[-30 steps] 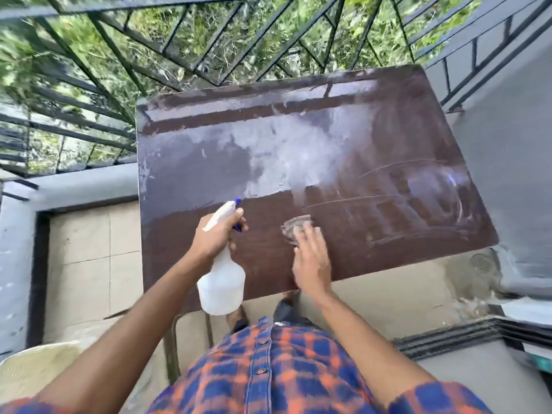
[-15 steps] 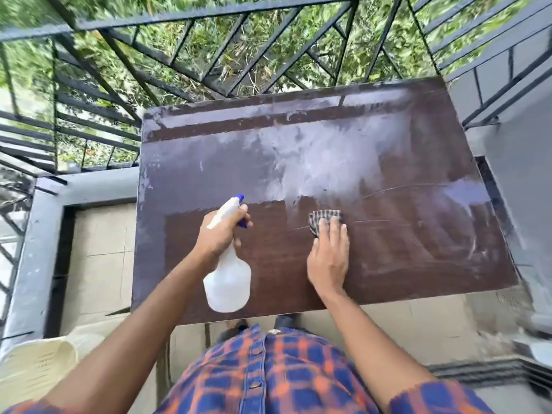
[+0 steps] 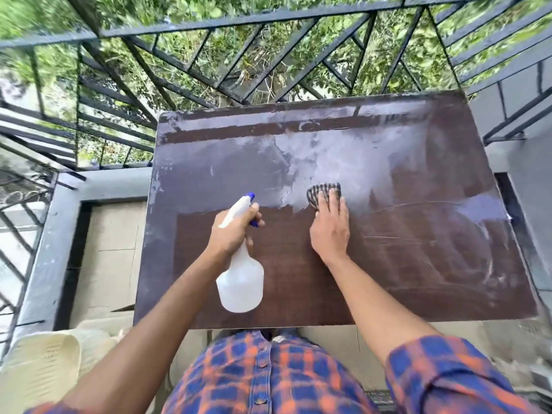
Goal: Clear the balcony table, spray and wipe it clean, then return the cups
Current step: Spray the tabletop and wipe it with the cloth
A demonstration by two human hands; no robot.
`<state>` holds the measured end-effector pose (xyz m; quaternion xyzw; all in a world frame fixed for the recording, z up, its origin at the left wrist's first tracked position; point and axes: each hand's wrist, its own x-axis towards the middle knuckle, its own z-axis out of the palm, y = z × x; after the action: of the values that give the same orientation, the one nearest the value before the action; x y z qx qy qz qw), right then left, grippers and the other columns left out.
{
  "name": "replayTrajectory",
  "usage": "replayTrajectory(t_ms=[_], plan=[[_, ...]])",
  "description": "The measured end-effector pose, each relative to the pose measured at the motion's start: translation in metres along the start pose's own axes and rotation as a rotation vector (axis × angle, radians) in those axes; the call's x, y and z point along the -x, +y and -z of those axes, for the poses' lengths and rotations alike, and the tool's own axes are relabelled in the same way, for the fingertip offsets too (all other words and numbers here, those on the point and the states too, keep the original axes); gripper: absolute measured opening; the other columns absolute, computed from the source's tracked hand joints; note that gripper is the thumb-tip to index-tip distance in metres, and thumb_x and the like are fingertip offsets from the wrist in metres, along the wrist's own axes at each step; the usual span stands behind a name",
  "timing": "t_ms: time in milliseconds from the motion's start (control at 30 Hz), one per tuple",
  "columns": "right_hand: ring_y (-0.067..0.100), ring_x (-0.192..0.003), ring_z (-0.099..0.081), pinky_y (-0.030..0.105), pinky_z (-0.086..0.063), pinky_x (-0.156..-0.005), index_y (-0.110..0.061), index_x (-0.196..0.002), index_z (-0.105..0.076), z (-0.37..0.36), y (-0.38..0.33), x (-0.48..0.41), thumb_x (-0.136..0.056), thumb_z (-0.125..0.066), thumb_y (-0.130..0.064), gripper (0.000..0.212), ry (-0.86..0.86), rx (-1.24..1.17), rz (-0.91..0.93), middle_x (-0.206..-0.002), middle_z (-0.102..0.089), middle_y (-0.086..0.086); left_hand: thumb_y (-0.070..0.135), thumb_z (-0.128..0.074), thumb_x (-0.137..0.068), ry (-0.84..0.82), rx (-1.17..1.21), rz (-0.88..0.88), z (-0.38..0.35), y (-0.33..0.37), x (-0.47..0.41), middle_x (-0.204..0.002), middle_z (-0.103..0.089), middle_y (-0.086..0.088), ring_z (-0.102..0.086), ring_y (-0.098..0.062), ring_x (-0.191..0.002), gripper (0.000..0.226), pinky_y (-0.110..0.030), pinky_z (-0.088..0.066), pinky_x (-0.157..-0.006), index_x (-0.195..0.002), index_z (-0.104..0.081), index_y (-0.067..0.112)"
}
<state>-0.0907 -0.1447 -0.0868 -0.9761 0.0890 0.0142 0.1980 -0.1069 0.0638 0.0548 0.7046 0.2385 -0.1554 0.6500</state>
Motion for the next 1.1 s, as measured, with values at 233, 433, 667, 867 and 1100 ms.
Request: replayTrajectory(t_ms=[233, 433, 667, 867, 1100], plan=[[0.030, -0.150, -0.024, 0.043, -0.025, -0.122, -0.022, -0.155, -0.034, -0.035, -0.046, 0.032, -0.095, -0.048, -0.017, 0.062, -0.211, 0.046, 0.533, -0.163, -0.031, 0.003, 0.032, -0.063, -0.100, 0.028, -0.015, -0.013, 0.005, 0.002, -0.020, -0.091, -0.070, -0.012, -0.048, -0.015, -0.042, 0.033, -0.023, -0.042, -0.047, -0.124, -0.069, 0.009], [0.033, -0.145, -0.036, 0.050, -0.030, -0.119, -0.019, -0.148, -0.047, -0.004, 0.011, 0.019, -0.093, -0.049, -0.019, 0.056, -0.050, -0.018, 0.264, -0.159, -0.039, 0.007, 0.034, -0.065, -0.099, 0.016, -0.010, 0.010, 0.018, 0.006, -0.030, -0.082, -0.071, -0.006, -0.047, -0.025, -0.055, 0.023, -0.024, -0.042, -0.048, -0.103, -0.073, 0.013], [0.036, -0.152, -0.017, 0.043, -0.018, -0.124, -0.016, -0.155, -0.035, -0.012, -0.073, -0.052, -0.096, -0.051, -0.011, 0.061, -0.051, -0.087, -0.041, -0.166, -0.021, 0.008, 0.033, -0.063, -0.100, 0.006, -0.072, -0.014, 0.036, 0.024, -0.052, -0.084, -0.071, -0.008, -0.044, -0.020, -0.040, 0.037, -0.022, -0.042, -0.047, -0.091, -0.068, -0.003], [0.032, -0.150, -0.027, 0.048, -0.029, -0.120, -0.019, -0.154, -0.037, -0.039, -0.109, 0.026, -0.094, -0.049, -0.025, 0.061, -0.213, 0.025, 0.392, -0.164, -0.028, 0.006, 0.037, -0.066, -0.096, -0.032, -0.046, -0.009, 0.051, 0.027, -0.077, -0.084, -0.074, -0.008, -0.060, -0.021, -0.065, 0.039, -0.028, -0.046, -0.056, -0.098, -0.074, -0.001], [0.029, -0.148, -0.031, 0.046, -0.026, -0.120, -0.025, -0.151, -0.043, -0.009, -0.031, 0.027, -0.098, -0.036, -0.034, 0.054, -0.089, 0.065, 0.082, -0.161, -0.035, 0.002, 0.027, -0.060, -0.100, -0.126, -0.096, -0.006, 0.072, 0.039, -0.096, -0.078, -0.072, -0.004, -0.044, -0.023, -0.044, 0.032, -0.024, -0.041, -0.051, -0.087, -0.068, -0.001]])
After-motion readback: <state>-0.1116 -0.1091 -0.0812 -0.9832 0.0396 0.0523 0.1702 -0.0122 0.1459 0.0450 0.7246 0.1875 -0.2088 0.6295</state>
